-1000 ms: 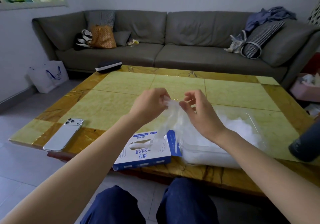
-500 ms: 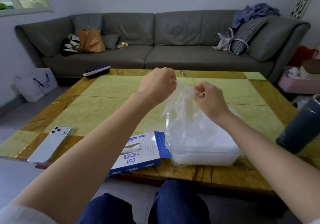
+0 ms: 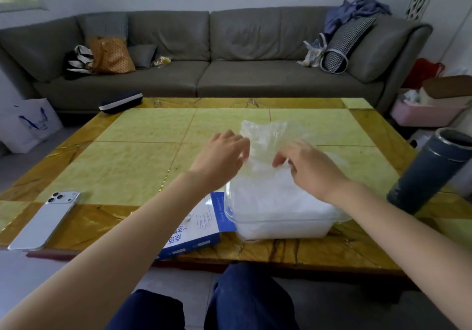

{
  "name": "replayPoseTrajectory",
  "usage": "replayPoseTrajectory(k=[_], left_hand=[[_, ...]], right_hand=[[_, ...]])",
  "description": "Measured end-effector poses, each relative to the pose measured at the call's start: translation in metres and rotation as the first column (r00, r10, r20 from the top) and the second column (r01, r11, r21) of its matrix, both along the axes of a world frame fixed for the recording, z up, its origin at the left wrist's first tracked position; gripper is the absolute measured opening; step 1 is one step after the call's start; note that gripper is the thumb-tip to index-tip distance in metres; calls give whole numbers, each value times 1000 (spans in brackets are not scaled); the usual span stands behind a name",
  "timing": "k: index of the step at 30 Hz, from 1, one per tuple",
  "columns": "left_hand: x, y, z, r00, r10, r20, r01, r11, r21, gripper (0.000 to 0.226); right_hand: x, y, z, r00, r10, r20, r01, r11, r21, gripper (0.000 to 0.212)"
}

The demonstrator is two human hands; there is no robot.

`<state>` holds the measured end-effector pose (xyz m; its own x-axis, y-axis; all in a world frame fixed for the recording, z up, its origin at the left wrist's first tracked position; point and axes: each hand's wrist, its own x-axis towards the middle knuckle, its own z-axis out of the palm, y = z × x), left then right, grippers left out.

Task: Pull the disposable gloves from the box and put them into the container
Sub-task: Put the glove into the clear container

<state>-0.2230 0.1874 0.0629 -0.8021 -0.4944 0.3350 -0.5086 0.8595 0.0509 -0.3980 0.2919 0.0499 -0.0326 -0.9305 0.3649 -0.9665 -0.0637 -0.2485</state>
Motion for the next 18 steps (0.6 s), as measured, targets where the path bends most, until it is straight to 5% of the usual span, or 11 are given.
replayPoseTrajectory(k=[5, 9, 11, 13, 15, 18], left_hand=[[-6, 4, -38, 956, -43, 290, 32, 998, 45, 15], [-12, 4, -43, 877, -69, 476, 13, 993, 121, 30], [-15, 5, -32, 899, -79, 430, -58, 953, 297, 46], [-22, 4, -21, 951, -24, 307, -95, 926, 366, 50], [-33, 4, -22, 976, 11, 217, -82, 943, 321, 42], [-50, 9, -48, 925, -43, 378, -69, 958, 279, 35]], right_hand=[[0, 2, -32, 998, 28, 60, -51, 898, 438, 50], [-8, -3, -33, 963, 21, 267, -201, 718, 667, 26], [-15, -5, -26, 876, -33, 481, -305, 735, 605, 25], [-21, -8, -24, 766, -84, 638, -240, 883, 404, 20], [-26, -12, -31, 821, -87, 564, -98, 952, 289, 14], [-29, -18, -50, 961, -73, 268, -47, 909, 415, 23]])
